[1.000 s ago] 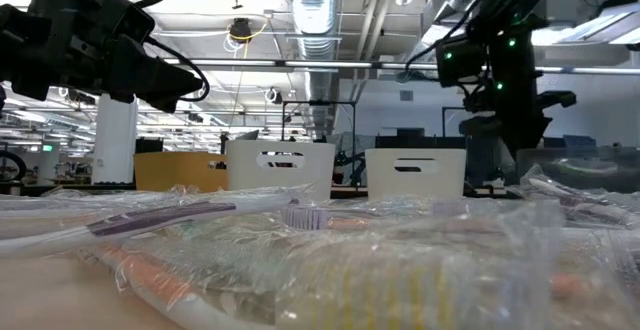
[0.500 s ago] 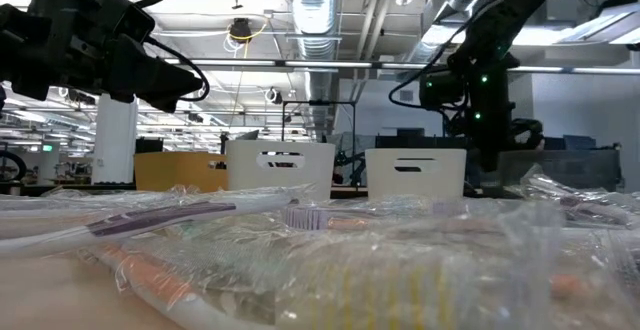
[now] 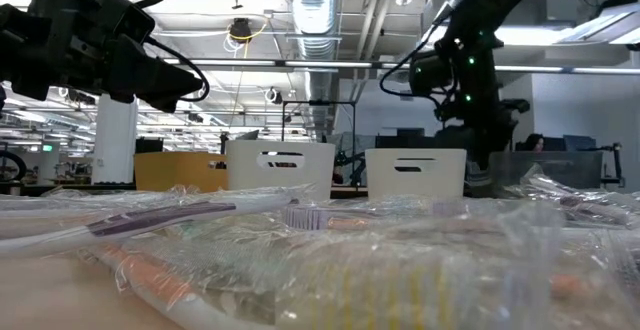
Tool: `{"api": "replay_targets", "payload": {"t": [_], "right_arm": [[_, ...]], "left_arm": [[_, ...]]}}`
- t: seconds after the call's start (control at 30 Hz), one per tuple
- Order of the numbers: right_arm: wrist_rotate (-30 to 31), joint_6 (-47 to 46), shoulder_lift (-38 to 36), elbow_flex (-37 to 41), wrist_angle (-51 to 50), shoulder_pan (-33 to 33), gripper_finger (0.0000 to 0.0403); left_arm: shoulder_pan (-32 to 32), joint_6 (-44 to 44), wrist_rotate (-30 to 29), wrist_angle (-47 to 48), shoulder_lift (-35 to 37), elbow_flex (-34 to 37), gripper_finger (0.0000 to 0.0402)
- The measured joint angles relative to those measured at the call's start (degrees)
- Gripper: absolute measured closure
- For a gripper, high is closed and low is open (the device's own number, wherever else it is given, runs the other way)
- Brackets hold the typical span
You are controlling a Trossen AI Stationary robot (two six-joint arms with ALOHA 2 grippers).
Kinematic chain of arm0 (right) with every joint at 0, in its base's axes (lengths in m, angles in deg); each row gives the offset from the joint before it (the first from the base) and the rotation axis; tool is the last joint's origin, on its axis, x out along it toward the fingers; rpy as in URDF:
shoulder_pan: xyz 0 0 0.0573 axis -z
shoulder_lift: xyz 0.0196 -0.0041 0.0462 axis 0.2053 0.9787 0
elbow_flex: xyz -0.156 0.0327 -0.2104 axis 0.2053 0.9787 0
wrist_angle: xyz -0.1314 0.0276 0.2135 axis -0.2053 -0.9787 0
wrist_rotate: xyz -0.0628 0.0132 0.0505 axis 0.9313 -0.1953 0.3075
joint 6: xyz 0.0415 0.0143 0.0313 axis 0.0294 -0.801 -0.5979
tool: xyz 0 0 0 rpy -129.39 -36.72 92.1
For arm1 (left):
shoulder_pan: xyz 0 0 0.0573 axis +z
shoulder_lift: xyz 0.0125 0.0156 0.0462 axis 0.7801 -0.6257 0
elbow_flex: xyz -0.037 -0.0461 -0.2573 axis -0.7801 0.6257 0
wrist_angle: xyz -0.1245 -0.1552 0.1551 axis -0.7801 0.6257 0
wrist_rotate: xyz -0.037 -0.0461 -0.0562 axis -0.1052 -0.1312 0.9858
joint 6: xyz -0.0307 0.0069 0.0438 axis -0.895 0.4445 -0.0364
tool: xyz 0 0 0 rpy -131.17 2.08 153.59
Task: Pick & Place Toothbrushes
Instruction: Put the blue toothbrush into the left white bin
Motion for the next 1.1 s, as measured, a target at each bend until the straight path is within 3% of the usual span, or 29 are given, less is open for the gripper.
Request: {"api": "replay_targets", "payload": {"t": [0.27, 0.63, 0.83, 0.97, 1.1], "right_arm": [[5.5, 0.3, -4.2, -9.9, -8.6, -12.3, 0.0189], [4.3, 5.4, -11.2, -12.9, 0.5, -35.3, 0.019], [4.3, 16.4, -7.2, -12.9, 14.2, -43.0, 0.0193], [4.3, 29.7, -1.8, -12.9, 22.8, -45.2, 0.0193], [4.2, 35.8, 4.0, -12.9, 28.6, -45.5, 0.0194]], "left_arm": [[0.0, 0.0, 0.0, 0.5, 0.0, 0.0, 0.0315], [0.0, -0.2, 0.0, 1.0, 0.0, 0.0, 0.0315], [0.0, -0.1, 0.0, 0.9, 0.0, 0.0, 0.0315], [0.0, 0.0, 0.0, 0.8, 0.0, 0.0, 0.0315], [0.0, 0.0, 0.0, 0.4, 0.0, 0.0, 0.0315]]}}
